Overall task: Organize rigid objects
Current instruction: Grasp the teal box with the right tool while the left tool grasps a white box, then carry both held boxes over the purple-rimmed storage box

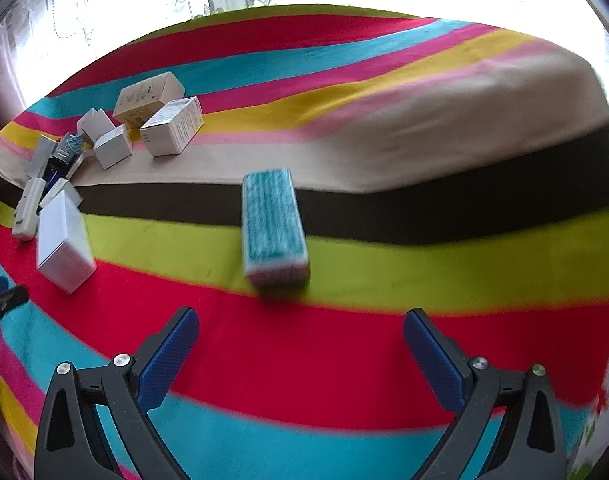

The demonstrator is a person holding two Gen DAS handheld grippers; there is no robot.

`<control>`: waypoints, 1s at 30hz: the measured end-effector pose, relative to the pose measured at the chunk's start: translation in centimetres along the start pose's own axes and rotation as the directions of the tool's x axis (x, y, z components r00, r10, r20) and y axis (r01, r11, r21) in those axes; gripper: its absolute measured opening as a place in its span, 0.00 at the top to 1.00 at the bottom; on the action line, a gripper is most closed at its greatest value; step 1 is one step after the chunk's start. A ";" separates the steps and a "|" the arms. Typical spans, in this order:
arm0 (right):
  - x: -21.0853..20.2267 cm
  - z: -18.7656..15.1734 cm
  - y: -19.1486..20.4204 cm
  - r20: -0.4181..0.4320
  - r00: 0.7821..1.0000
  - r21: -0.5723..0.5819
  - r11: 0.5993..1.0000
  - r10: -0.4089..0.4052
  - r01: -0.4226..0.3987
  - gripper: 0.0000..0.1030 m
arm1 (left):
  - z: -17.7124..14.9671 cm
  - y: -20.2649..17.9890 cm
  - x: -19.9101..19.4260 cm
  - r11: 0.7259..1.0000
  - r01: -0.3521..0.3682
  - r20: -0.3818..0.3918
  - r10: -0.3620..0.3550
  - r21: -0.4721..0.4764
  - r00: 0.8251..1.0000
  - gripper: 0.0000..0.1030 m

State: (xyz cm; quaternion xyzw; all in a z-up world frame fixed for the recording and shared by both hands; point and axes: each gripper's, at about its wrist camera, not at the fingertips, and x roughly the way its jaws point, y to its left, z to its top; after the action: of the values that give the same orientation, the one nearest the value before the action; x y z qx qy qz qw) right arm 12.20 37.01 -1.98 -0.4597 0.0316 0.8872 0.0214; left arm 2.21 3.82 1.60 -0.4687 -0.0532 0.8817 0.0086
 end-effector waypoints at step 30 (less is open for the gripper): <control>1.6 2.6 1.5 0.074 0.997 -0.084 0.996 0.018 -0.012 0.67 | 1.2 -6.2 1.4 0.992 -0.130 0.033 0.130 -0.001 0.991 0.61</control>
State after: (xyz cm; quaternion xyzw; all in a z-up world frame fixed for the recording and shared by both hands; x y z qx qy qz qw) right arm 9.03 35.76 -1.75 -0.4266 -0.0030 0.9044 -0.0034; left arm 0.24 9.93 1.75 -0.4564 -0.0225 0.8881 -0.0494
